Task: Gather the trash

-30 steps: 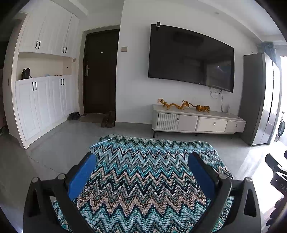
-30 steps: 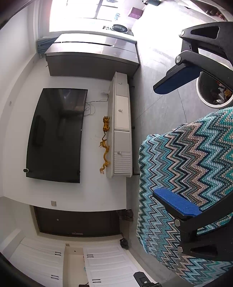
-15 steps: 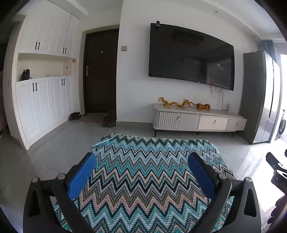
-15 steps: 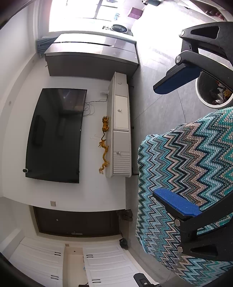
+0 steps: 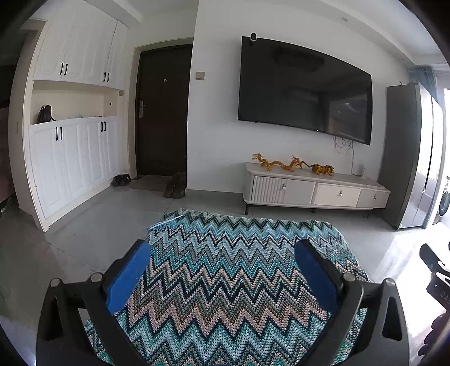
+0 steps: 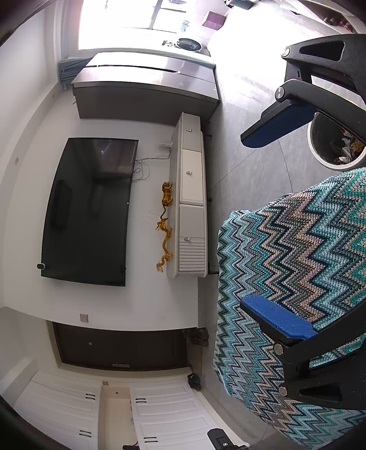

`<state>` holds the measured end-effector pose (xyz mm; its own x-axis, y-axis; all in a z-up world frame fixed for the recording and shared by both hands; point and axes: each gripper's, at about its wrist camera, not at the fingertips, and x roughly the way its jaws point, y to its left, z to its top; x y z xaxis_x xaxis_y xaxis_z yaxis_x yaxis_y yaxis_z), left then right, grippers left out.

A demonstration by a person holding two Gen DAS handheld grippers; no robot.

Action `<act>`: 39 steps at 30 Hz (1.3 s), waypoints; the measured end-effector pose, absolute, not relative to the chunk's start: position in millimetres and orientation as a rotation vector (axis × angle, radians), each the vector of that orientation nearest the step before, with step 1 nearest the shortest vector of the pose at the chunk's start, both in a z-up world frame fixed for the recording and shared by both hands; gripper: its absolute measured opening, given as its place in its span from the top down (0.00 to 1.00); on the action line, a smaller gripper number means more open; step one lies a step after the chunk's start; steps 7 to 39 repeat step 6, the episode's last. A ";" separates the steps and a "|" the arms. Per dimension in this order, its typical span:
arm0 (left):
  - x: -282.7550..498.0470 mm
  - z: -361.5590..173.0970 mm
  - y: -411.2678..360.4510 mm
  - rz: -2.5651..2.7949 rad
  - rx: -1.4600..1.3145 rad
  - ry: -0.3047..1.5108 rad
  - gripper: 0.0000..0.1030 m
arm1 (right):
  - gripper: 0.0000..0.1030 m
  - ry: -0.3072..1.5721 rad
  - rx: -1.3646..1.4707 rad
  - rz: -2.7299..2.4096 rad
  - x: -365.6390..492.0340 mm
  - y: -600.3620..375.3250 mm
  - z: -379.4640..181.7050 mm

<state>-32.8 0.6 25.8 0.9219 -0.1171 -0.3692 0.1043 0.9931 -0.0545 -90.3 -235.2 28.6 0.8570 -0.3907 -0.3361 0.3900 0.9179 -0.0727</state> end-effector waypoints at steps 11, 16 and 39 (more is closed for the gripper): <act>-34.0 26.4 1.3 -0.109 -0.035 0.379 0.00 | 0.00 0.347 -0.001 -0.414 -92.0 -235.2 30.9; -34.0 26.4 1.3 -0.109 -0.035 0.379 0.00 | 0.00 0.347 -0.001 -0.414 -92.0 -235.2 30.9; -34.0 26.4 1.3 -0.109 -0.035 0.379 0.00 | 0.00 0.347 -0.001 -0.414 -92.0 -235.2 30.9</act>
